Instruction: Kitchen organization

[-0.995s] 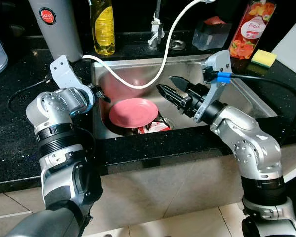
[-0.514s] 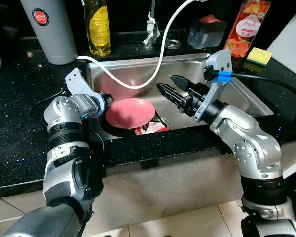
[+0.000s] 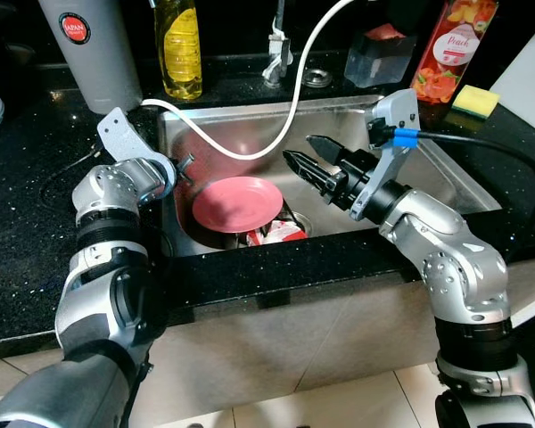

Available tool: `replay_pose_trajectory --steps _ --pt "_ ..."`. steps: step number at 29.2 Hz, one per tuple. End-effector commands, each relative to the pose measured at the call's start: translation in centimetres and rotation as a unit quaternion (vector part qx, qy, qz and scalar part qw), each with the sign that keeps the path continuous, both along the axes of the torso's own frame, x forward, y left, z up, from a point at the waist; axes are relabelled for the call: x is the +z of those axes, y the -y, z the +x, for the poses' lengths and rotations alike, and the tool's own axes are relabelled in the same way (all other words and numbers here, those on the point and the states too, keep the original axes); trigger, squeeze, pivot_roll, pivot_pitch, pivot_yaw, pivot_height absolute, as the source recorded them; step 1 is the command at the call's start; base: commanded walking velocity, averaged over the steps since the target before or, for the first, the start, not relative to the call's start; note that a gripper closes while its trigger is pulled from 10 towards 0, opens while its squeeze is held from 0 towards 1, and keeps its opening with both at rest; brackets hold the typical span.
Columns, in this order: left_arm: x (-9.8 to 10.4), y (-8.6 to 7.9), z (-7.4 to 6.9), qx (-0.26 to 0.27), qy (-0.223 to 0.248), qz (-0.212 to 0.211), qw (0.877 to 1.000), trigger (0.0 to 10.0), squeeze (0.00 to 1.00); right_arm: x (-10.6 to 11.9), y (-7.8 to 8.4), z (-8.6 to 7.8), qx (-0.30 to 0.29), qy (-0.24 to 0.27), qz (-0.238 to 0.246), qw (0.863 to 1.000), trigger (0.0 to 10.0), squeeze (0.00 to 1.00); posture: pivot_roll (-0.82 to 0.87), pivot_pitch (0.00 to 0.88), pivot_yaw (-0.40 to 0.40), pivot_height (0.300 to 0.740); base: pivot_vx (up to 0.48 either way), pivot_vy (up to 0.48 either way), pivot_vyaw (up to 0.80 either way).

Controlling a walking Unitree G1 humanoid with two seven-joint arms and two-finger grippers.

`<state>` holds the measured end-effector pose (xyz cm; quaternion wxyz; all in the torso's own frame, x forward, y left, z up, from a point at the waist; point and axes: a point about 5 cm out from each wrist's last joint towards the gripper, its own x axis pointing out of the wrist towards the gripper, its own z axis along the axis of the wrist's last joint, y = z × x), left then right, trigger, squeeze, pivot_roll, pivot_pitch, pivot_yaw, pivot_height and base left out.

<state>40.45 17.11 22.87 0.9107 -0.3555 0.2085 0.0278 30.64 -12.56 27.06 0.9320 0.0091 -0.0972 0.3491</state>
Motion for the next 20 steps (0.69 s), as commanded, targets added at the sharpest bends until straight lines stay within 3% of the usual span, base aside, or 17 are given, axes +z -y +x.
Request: replay_pose_trajectory --steps 1,5,9,10,12,13,14,17,18,19,20 --pt "0.0 -0.5 0.1 0.003 0.001 0.004 1.0 0.0 0.0 0.6 -0.1 -0.2 0.006 0.014 0.006 1.0 10.0 0.0 0.06 0.049 0.006 0.74 0.0 0.0 0.0" --pt "0.4 -0.4 0.3 -0.001 0.013 0.005 1.0 0.0 0.0 0.6 0.0 -0.2 0.006 0.014 0.007 1.0 10.0 0.0 0.05 0.048 0.006 0.74 0.0 0.0 0.0" --pt "1.9 -0.1 0.6 -0.021 0.066 0.051 0.996 0.0 0.0 0.7 0.0 -0.2 0.006 0.015 0.007 1.0 10.0 0.0 0.05 0.045 0.005 0.74 0.0 0.0 0.0" --pt "4.1 0.3 0.6 -0.05 0.148 0.171 0.973 10.0 0.0 0.7 0.0 -0.2 0.005 0.016 0.008 1.0 10.0 0.0 0.05 0.045 0.005 0.74 0.0 0.0 0.0" --pt "4.1 0.3 0.6 -0.05 0.148 0.171 0.973 10.0 0.0 0.7 0.0 -0.2 0.005 0.016 0.008 1.0 10.0 0.0 0.05 0.045 0.005 0.74 0.0 0.0 0.0" --pt "5.5 0.8 0.3 -0.075 0.199 0.272 0.938 10.0 0.0 0.8 0.0 -0.1 0.001 0.018 0.011 1.0 10.0 0.0 0.05 0.045 0.005 0.74 0.0 0.0 0.0" --pt "5.5 0.8 0.3 -0.075 0.199 0.272 0.938 10.0 0.0 0.8 0.0 -0.1 0.001 0.018 0.011 1.0 10.0 0.0 0.05 0.045 0.005 0.74 0.0 0.0 0.0" --pt "6.4 1.1 -0.3 -0.112 0.246 0.39 0.88 10.0 0.0 1.2 0.4 0.3 -0.028 0.023 0.028 0.999 10.0 0.0 0.06 0.042 0.005 0.74 0.0 0.0 0.0" --pt "6.7 1.1 -0.5 -0.119 0.259 0.436 0.853 10.0 0.0 1.4 0.7 0.6 -0.046 0.023 0.039 0.998 10.0 0.0 0.06 0.042 0.005 0.74 0.0 0.0 0.0" --pt "6.9 0.9 -0.7 -0.118 0.272 0.502 0.813 10.0 0.0 1.7 1.0 1.0 -0.065 0.023 0.057 0.996 10.0 0.0 0.06 0.038 0.003 0.74 0.0 0.0 0.0" --pt "6.9 0.9 -0.7 -0.118 0.272 0.502 0.813 10.0 0.0 1.7 1.0 1.0 -0.065 0.023 0.057 0.996 10.0 0.0 0.06 0.038 0.003 0.74 0.0 0.0 0.0"
